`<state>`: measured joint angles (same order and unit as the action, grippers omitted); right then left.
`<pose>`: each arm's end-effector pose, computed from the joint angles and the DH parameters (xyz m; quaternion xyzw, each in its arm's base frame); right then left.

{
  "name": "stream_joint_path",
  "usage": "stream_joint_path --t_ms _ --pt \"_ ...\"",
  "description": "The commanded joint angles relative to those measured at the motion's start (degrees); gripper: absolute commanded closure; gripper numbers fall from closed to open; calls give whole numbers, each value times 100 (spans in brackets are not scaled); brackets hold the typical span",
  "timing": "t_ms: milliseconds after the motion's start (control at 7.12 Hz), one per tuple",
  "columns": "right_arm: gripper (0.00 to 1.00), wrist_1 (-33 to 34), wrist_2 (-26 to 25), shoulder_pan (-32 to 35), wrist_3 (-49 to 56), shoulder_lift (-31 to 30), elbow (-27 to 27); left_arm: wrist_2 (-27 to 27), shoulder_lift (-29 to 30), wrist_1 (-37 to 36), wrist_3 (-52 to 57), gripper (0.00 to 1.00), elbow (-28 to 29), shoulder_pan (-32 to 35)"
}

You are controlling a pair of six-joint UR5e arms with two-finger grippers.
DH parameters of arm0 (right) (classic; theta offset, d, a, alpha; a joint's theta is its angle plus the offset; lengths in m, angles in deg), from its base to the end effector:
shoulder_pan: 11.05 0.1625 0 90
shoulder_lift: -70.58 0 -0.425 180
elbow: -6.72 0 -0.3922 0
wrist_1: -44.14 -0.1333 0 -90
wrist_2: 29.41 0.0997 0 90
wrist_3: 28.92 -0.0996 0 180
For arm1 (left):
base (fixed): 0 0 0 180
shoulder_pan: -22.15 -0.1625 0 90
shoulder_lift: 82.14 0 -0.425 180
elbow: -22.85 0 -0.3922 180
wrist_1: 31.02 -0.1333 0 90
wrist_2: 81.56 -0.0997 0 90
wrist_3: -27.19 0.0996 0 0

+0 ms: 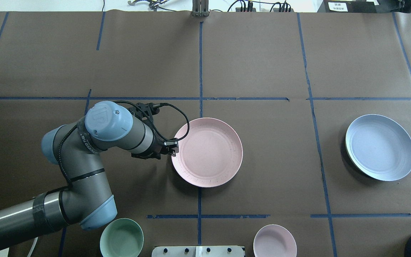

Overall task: Stack three plates with pink and blue
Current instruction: 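Lower the pink plate onto the cream plate and open the left gripper, then withdraw the left arm away from the stacked plates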

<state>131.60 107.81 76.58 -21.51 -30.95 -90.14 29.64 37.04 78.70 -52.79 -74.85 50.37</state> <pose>0.0435 -0.4052 0.6822 0.0006 -0.4008 -0.0707 0.9134 0.5297 -0.3947 0.2661 -0.0004 0.4933 -0.0508 0.8684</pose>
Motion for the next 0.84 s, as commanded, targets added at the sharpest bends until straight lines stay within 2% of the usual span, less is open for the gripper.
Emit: stream_joint_path --t_ms 0,140,281,561,702 --pt "0 0 6 0 -12 46 -25 862 -463 -493 1828 0 -379 820" --pt "0 0 6 0 -20 46 -51 1372 -831 -913 2951 0 -608 1496" --pt "0 0 15 0 -20 46 -69 1560 -1383 -1388 4276 0 -923 2103" --pt "0 -280 15 0 -82 46 -61 1571 -2438 -2408 7097 0 -1373 3385" --pt "0 -290 15 0 -82 46 -69 1788 -2948 -2481 8033 0 -1279 4132"
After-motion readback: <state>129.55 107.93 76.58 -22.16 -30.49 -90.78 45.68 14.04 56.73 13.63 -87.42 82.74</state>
